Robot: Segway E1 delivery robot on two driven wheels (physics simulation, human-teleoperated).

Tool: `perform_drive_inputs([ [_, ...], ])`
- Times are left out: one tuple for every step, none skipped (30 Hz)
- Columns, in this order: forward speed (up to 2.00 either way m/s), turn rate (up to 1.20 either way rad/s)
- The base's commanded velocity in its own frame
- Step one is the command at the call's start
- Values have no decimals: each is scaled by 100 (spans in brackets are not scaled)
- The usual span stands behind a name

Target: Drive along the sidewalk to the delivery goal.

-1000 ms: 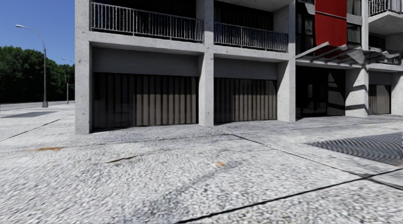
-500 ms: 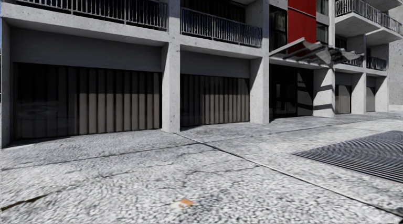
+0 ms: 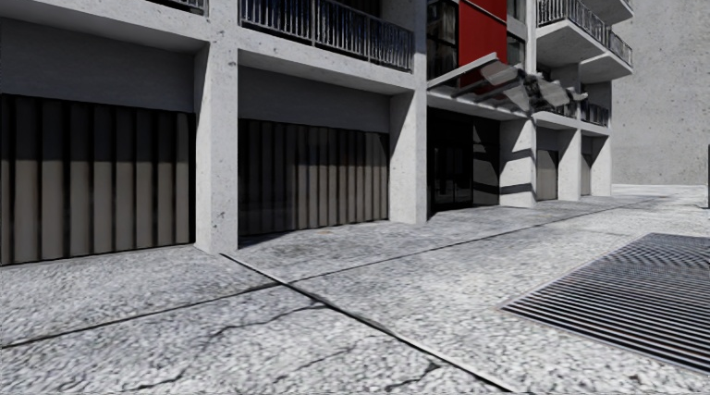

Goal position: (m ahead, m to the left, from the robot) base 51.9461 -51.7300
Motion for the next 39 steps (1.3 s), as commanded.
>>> perform_drive_inputs([
  [200,-45],
  [200,-45],
  [200,-45],
  [200,-45],
  [200,-45],
  [200,-45],
  [200,-45],
  [200,-45],
  [200,-45],
  [200,-45],
  [200,-45],
  [200,-45],
  [200,-45],
  [200,-45],
  [200,-45],
  [200,-45],
  [200,-45],
  [200,-45],
  [200,-45],
  [200,-45],
  [200,-45],
  [200,-45],
  [200,-45],
  [200,-45],
  [200,-45],
  [200,-45],
  [200,-45],
  [200,-45],
  [200,-45],
  [200,-45],
  [200,-45],
  [200,-45],
  [200,-45],
  [200,-45],
  [200,-45],
  [200,-45],
  [200,-45],
  [200,-45],
  [200,-45],
])
